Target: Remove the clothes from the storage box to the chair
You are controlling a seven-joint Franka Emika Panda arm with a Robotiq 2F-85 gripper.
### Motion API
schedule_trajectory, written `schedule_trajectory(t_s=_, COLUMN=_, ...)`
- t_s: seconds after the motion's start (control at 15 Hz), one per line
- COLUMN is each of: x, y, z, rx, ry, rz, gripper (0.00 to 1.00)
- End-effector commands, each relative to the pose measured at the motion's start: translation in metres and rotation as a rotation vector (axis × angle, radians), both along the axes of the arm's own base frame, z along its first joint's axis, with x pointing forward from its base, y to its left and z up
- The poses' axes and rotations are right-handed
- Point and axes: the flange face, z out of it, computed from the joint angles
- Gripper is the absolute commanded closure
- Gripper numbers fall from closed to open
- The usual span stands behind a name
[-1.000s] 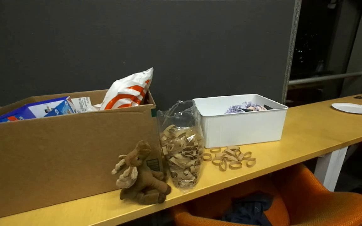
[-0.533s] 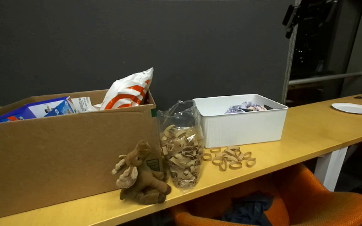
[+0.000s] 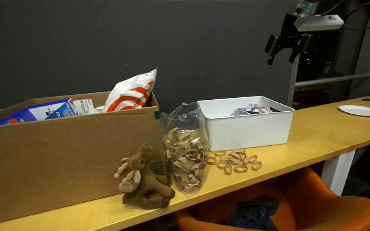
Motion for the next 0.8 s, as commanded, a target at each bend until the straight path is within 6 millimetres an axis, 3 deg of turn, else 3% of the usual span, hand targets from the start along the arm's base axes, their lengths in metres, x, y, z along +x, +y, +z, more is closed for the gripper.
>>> schedule_trajectory(t_s=0.0, x=0.020, y=-0.004, z=-0.025, rx=0.025, ry=0.017, rz=0.073, gripper=0.00)
schedule_trajectory(t_s=0.33, x=0.044, y=0.007, z=-0.080, rx=0.070, ry=0.089, rz=0.158, gripper=0.00)
schedule_trajectory(t_s=0.4, x=0.041, y=0.014, z=-0.082, rx=0.077, ry=0.112, rz=0.160, gripper=0.00)
schedule_trajectory(t_s=0.47, x=0.034, y=0.006, z=-0.080, rx=0.055, ry=0.096, rz=0.136, gripper=0.00)
schedule_trajectory(t_s=0.6, x=0.038, y=0.012, z=-0.093, rx=0.059, ry=0.111, rz=0.147, gripper=0.00)
schedule_trajectory(t_s=0.73, x=0.039, y=-0.003, z=-0.104, rx=0.058, ry=0.093, rz=0.111, gripper=0.00)
